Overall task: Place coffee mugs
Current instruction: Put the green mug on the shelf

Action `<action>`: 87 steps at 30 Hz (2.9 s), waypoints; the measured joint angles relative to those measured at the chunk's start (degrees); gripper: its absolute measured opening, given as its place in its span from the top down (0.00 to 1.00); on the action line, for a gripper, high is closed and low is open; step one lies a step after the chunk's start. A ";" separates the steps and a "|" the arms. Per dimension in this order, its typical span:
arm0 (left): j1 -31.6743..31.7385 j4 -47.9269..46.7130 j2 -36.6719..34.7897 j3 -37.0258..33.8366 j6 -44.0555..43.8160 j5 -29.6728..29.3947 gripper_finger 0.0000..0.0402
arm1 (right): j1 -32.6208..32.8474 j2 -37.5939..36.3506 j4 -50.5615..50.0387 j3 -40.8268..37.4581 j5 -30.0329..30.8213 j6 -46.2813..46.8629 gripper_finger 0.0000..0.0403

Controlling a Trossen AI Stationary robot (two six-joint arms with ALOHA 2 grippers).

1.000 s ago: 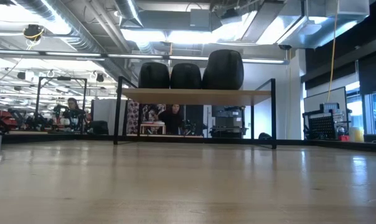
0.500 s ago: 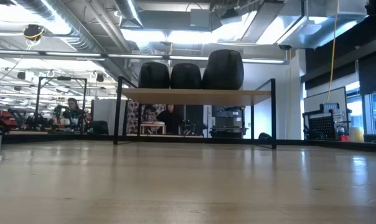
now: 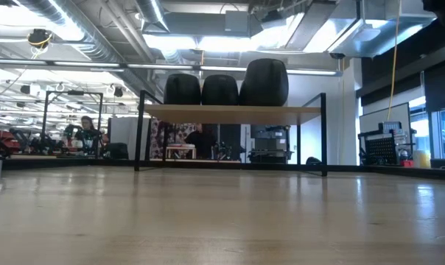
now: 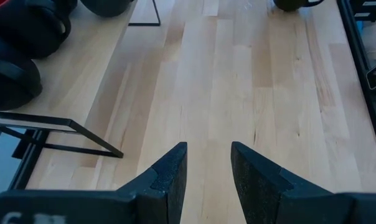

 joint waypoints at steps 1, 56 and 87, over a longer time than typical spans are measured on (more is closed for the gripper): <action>-0.01 0.00 0.01 0.01 0.01 0.02 0.70 | 0.00 0.00 -0.04 0.00 0.10 -0.77 0.98; -0.04 5.08 0.03 -4.25 -0.10 4.28 0.70 | -17.24 3.13 29.71 0.57 12.76 -63.00 1.00; -0.04 28.46 0.06 -22.18 -3.09 9.84 0.70 | -27.55 5.52 14.04 7.02 -1.66 -77.55 1.00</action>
